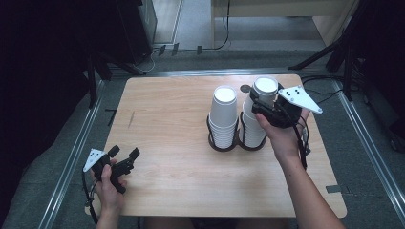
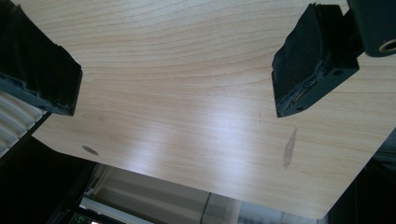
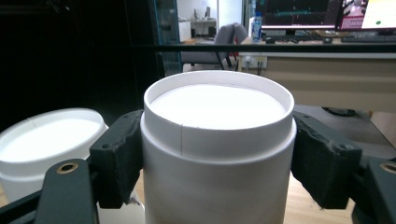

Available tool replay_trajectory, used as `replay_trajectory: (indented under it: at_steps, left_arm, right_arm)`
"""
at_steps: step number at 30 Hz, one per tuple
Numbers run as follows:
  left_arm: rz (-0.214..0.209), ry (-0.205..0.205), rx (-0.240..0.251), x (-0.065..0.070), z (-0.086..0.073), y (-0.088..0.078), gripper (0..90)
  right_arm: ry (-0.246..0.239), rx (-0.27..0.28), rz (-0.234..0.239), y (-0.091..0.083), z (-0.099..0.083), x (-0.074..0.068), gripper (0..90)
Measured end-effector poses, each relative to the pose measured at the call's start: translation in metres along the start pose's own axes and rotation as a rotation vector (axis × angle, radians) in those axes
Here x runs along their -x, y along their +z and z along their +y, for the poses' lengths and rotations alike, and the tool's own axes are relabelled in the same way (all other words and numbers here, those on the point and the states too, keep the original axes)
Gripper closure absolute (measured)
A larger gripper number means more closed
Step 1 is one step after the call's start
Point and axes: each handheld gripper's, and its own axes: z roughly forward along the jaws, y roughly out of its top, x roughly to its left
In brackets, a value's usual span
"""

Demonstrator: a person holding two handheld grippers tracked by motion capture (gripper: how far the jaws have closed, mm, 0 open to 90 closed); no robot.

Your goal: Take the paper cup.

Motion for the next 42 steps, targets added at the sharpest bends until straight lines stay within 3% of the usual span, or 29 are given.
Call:
replay_trajectory:
  at_steps: [14,24,34,36,42]
  left_arm:
    - [-0.001,0.008,-0.005,0.002,-0.001,0.001,1.8]
    - [-0.008,0.021,-0.01,0.007,-0.001,0.003,1.8]
    - [-0.02,0.033,-0.005,0.014,0.0,0.002,1.8]
    - [-0.027,0.042,-0.004,0.017,0.0,0.001,1.8]
    - [-0.054,0.062,-0.012,0.03,0.0,0.002,1.8]
  right_arm:
    - [0.001,0.112,0.033,-0.024,0.046,-0.001,24.3]
    - [0.013,0.151,0.075,-0.048,0.059,-0.001,24.2]
    - [0.047,0.146,0.098,-0.077,0.042,-0.008,24.2]
    - [0.032,0.141,0.077,-0.086,0.029,-0.01,24.2]
    - [0.06,0.126,0.074,-0.098,0.003,-0.013,24.2]
